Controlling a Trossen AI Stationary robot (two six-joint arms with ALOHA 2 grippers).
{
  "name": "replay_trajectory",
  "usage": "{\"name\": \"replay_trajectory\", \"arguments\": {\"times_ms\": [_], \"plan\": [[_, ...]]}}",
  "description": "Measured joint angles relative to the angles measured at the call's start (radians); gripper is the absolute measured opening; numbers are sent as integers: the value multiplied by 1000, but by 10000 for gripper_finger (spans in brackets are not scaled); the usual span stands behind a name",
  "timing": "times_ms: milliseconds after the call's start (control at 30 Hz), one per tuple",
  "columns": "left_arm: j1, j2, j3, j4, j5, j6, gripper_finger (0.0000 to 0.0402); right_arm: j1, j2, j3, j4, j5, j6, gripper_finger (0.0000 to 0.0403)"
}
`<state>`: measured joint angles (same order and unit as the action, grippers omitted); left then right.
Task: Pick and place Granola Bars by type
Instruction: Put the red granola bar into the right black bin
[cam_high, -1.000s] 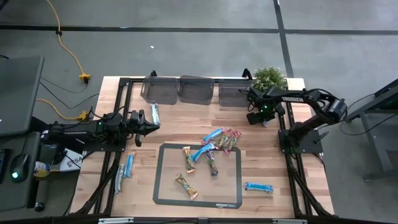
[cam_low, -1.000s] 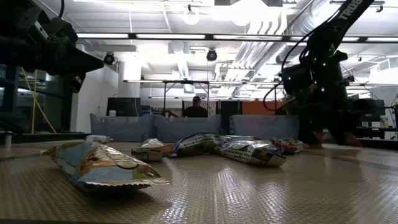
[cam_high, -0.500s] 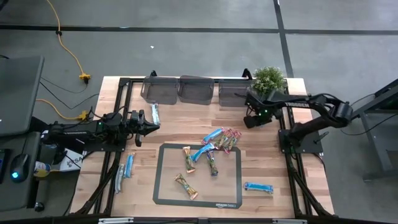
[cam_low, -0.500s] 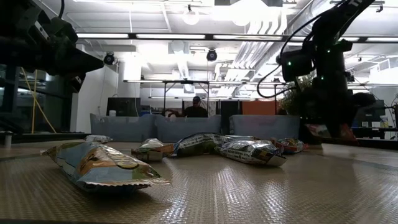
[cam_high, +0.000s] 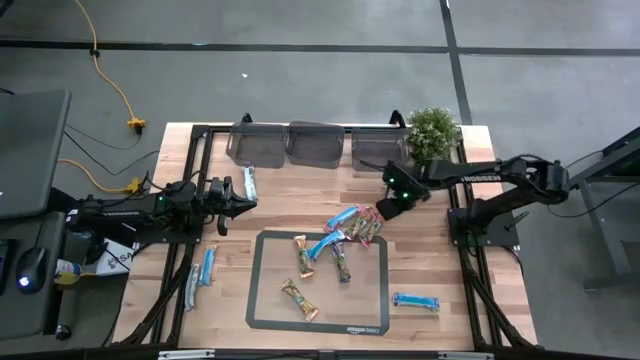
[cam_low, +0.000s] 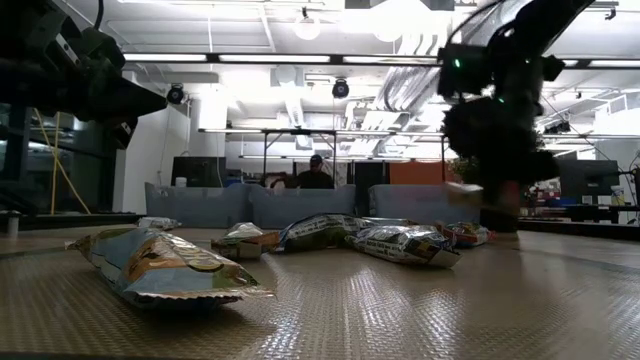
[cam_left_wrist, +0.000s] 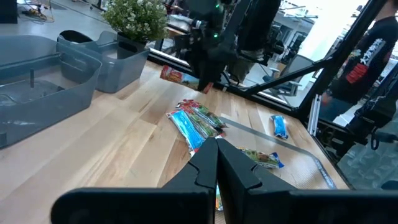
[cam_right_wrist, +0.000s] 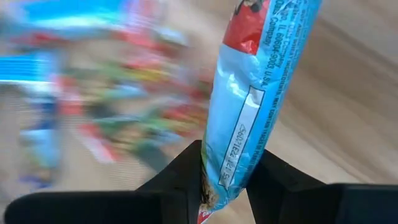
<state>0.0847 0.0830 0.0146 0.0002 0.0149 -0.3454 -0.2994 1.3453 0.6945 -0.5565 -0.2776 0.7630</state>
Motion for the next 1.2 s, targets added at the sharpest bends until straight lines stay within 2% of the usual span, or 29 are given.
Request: {"name": "replay_trajectory", "arguments": {"times_ms": [100, 367, 467, 533, 667, 767, 867, 1000, 1100, 1200], "plan": [[0, 0, 0, 0, 0, 0, 0, 30, 0, 0, 188, -27, 7, 91], [0, 0, 0, 0, 0, 0, 0, 43, 0, 0, 683, 12, 22, 91], [0, 0, 0, 0, 0, 0, 0, 34, 0, 0, 818, 47, -5, 89], [0, 0, 0, 0, 0, 0, 0, 25, 0, 14, 849, 68, -56, 88], [0, 0, 0, 0, 0, 0, 0, 9, 0, 104, 808, 121, -238, 87], [0, 0, 0, 0, 0, 0, 0, -7, -1, 211, 674, 207, -394, 87], [0, 0, 0, 0, 0, 0, 0, -27, -1, 349, 459, 329, -551, 87], [0, 0, 0, 0, 0, 0, 0, -61, -1, 535, 171, 545, -735, 87], [0, 0, 0, 0, 0, 0, 0, -94, -1, 654, 23, 682, -850, 87], [0, 0, 0, 0, 0, 0, 0, -135, -1, 751, -68, 770, -964, 87]]}}
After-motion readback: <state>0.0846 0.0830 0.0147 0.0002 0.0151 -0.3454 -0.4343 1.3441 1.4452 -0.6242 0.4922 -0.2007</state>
